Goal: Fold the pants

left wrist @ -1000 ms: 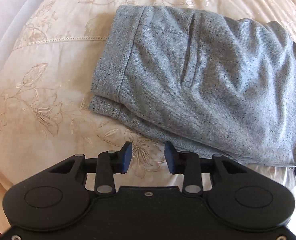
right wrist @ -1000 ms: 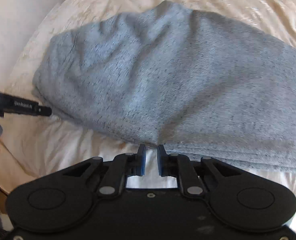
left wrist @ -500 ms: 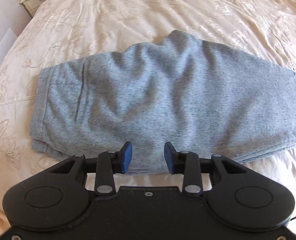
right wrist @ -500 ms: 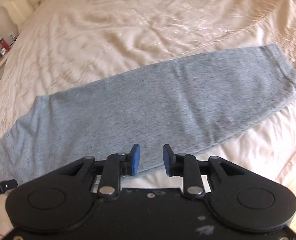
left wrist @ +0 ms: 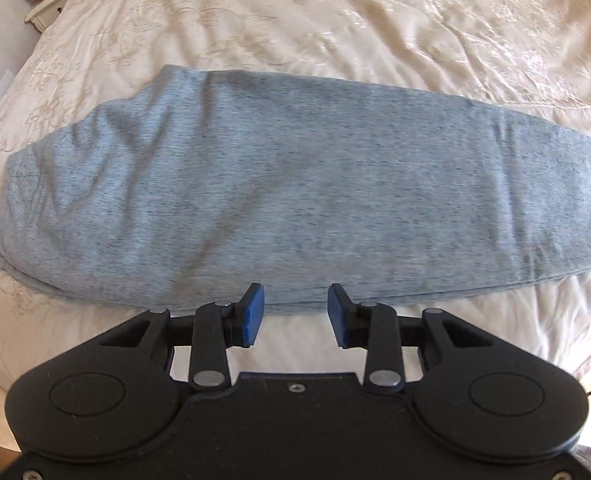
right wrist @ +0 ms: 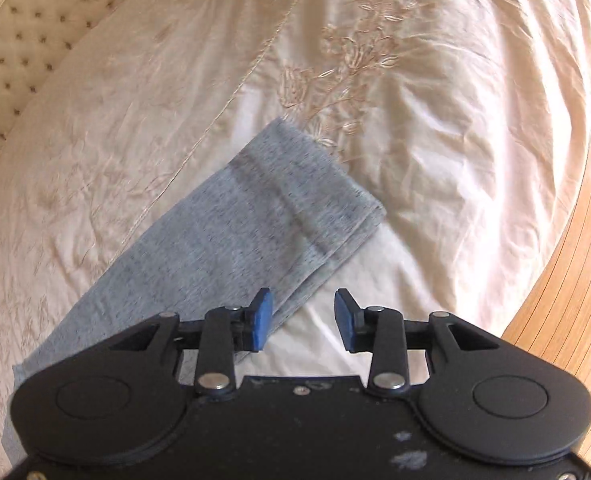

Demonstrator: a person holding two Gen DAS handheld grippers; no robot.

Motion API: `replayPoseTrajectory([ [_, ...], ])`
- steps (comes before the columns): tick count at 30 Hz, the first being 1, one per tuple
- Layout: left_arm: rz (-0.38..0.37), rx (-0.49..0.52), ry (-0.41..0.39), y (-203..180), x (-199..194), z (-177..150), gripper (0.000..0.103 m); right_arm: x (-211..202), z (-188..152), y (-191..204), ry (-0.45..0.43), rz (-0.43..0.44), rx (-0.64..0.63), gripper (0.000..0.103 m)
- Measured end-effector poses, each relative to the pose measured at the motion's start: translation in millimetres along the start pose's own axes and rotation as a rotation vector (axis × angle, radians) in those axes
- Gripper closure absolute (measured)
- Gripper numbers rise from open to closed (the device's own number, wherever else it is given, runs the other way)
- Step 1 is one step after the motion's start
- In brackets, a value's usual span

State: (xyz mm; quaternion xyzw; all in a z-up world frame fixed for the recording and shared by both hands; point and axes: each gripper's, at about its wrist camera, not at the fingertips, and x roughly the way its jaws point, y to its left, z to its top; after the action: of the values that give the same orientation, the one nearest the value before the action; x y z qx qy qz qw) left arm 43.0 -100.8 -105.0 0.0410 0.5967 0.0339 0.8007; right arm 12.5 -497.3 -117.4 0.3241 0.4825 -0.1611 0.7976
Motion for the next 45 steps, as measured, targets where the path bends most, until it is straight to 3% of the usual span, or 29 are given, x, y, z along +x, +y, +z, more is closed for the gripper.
replayPoseTrajectory([
  [7, 0.008, 0.047, -0.036, -63, -26, 1, 0.059, 11, 28, -34, 0.025, 0.067, 0.047, 0.062],
  [17, 0.071, 0.061, -0.013, -83, -35, 8, 0.059, 43, 41, -52, 0.080, 0.083, 0.100, 0.061],
  [26, 0.051, 0.095, -0.001, -108, -26, 33, 0.059, 62, 45, -62, 0.105, 0.113, 0.162, 0.056],
  [28, 0.038, 0.086, 0.014, -114, -20, 38, 0.059, 61, 47, -64, 0.095, 0.137, 0.160, 0.062],
  [30, 0.020, 0.075, 0.033, -120, -13, 44, 0.059, 55, 51, -61, 0.083, 0.181, 0.129, 0.091],
  [35, -0.036, 0.003, 0.073, -131, 11, 75, 0.059, 32, 65, -42, 0.074, 0.238, 0.002, 0.092],
  [41, -0.002, -0.044, 0.087, -142, 52, 123, 0.059, 8, 79, -22, 0.065, 0.288, -0.085, 0.092],
  [44, 0.032, -0.055, 0.095, -143, 73, 137, 0.068, 0, 83, -14, 0.066, 0.304, -0.121, 0.092],
  [45, 0.037, -0.060, 0.107, -143, 80, 140, 0.076, -1, 84, -13, 0.068, 0.307, -0.128, 0.092],
])
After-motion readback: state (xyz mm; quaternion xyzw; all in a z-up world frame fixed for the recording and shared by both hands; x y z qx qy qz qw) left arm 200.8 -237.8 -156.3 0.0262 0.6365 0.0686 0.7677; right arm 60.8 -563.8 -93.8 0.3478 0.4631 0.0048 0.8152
